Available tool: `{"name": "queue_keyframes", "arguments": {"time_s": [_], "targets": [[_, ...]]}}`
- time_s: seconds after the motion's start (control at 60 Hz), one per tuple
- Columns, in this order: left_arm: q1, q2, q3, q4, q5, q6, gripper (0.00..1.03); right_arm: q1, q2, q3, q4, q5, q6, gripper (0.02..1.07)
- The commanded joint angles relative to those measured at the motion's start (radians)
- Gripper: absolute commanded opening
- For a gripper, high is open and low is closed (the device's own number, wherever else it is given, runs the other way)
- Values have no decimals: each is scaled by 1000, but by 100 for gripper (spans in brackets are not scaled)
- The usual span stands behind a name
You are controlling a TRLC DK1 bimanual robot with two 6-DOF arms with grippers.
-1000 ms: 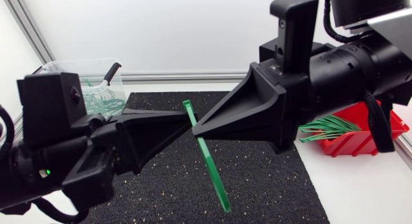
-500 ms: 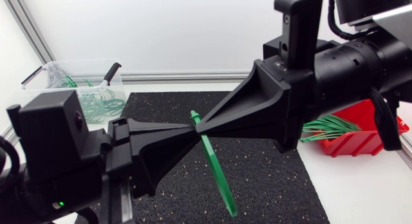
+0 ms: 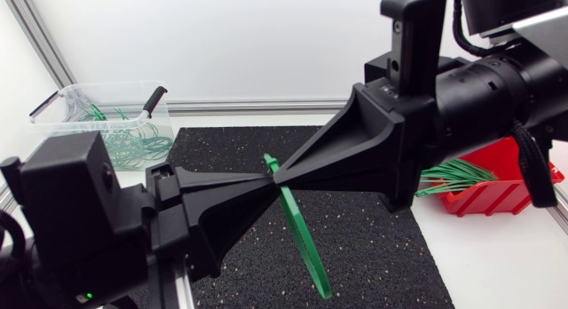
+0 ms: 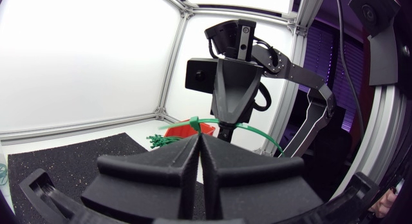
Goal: Take a green cable tie from the red box, thread the tail through the head to close it, then place it in the transparent bin on the left.
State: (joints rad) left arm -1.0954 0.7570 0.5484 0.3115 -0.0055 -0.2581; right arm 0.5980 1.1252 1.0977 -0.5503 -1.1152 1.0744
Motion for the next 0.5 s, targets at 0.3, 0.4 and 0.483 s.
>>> {"name": "queue_keyframes", "arguments": {"time_s": [0.3,0.4,0.483], "targets": [[34,-28,-50,9,35,71,4,-69,-4,2,-19,-40,-47,46],[57,-28,-62,12,42,94,4,-95,5,11,-16,-60,-57,46],[60,-33,-71,9,44,125,4,-104,30,16,-5,-67,-90,46]]}}
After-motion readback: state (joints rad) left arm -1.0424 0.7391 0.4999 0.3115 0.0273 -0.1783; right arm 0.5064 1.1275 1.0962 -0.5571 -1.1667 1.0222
